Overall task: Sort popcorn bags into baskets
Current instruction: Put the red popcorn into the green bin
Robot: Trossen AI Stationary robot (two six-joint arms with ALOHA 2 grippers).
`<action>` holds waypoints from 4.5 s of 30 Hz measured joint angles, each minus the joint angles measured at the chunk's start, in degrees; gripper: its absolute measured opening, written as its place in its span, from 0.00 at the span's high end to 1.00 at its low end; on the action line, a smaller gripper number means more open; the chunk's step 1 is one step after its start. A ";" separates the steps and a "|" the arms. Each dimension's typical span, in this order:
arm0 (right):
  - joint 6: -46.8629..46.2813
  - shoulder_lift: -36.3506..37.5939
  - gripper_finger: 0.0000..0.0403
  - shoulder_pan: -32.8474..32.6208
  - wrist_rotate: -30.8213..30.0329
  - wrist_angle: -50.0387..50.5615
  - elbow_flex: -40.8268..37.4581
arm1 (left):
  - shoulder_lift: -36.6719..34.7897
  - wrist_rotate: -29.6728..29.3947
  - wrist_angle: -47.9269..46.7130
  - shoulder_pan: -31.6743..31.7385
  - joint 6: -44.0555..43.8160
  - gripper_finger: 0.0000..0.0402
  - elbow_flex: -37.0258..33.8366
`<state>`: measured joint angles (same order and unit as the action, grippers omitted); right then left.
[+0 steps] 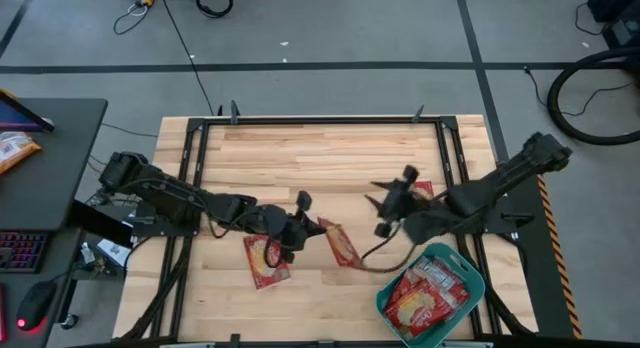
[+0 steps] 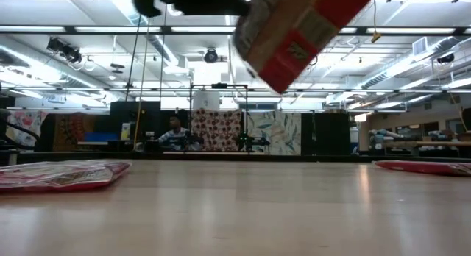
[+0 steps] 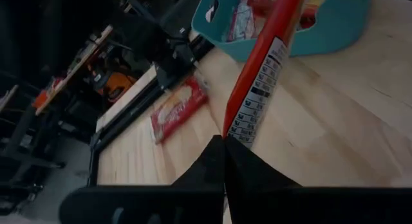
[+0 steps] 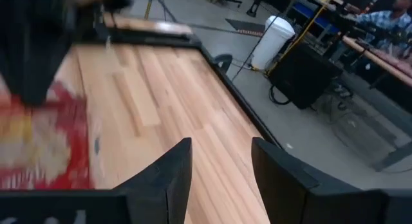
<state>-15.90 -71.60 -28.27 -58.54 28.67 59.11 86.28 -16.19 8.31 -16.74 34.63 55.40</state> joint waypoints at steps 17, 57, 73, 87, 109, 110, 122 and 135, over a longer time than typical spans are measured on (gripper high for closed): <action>2.13 24.31 0.59 -1.38 4.61 1.98 0.00 | 21.77 12.80 3.77 3.51 14.56 1.00 24.58; 0.04 27.87 0.59 -1.29 8.87 1.94 -0.01 | 57.26 37.23 21.91 4.84 22.86 1.00 60.30; -0.44 26.21 0.59 -1.28 9.14 1.88 -0.02 | 59.23 36.81 17.77 5.45 26.04 0.95 60.28; -0.55 26.21 0.59 -1.29 9.29 1.96 -0.02 | 51.40 33.55 -4.57 5.45 22.83 0.66 60.26; 2.96 24.69 0.59 -1.12 9.25 1.83 -0.02 | 35.39 27.35 -91.34 4.53 -17.25 0.81 59.05; 3.18 24.58 0.59 -1.12 9.25 1.87 -0.02 | 35.39 27.81 -93.54 4.18 -18.91 0.81 58.15; 7.06 23.98 0.59 -1.04 9.20 1.40 -0.02 | 18.56 27.32 -89.95 -2.92 -39.80 0.81 32.28; 8.42 22.68 0.59 -0.64 8.40 1.90 -0.02 | -3.55 12.72 -69.56 -17.53 -64.74 0.81 5.31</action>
<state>-7.48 -48.92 -28.91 -50.14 30.57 59.09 82.73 -3.47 -61.24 -34.27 -30.11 60.71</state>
